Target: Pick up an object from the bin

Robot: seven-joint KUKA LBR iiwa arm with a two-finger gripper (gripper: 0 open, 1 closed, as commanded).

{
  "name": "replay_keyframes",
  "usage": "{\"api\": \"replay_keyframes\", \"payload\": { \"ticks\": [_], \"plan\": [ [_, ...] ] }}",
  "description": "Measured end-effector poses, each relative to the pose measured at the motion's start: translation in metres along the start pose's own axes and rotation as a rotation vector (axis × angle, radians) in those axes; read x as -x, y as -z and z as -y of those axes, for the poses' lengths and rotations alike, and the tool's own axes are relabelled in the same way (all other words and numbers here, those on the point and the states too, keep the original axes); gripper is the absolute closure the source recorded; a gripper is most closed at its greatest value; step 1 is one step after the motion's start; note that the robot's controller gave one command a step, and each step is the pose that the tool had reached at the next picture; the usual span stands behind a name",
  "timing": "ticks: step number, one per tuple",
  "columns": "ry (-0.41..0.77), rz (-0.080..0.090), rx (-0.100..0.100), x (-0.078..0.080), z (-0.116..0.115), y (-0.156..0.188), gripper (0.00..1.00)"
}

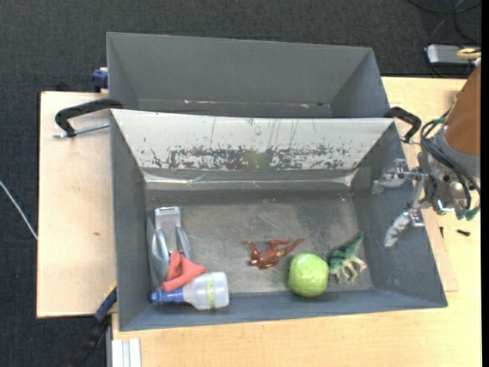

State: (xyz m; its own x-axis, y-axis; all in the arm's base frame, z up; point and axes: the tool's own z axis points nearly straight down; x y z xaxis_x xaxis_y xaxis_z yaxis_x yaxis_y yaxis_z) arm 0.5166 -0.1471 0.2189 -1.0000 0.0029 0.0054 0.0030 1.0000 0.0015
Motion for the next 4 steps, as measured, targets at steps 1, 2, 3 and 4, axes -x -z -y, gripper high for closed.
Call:
{"api": "replay_keyframes", "payload": {
  "ticks": [1,2,3,4],
  "plan": [
    [0.002,0.009,-0.002,0.002,-0.001,0.004,0.00],
    [0.065,0.012,-0.003,-0.002,-0.009,-0.052,0.00],
    [0.007,0.008,-0.001,-0.007,-0.020,-0.099,0.00],
    [-0.126,0.005,0.001,-0.025,-0.002,-0.133,1.00]
  ]
}}
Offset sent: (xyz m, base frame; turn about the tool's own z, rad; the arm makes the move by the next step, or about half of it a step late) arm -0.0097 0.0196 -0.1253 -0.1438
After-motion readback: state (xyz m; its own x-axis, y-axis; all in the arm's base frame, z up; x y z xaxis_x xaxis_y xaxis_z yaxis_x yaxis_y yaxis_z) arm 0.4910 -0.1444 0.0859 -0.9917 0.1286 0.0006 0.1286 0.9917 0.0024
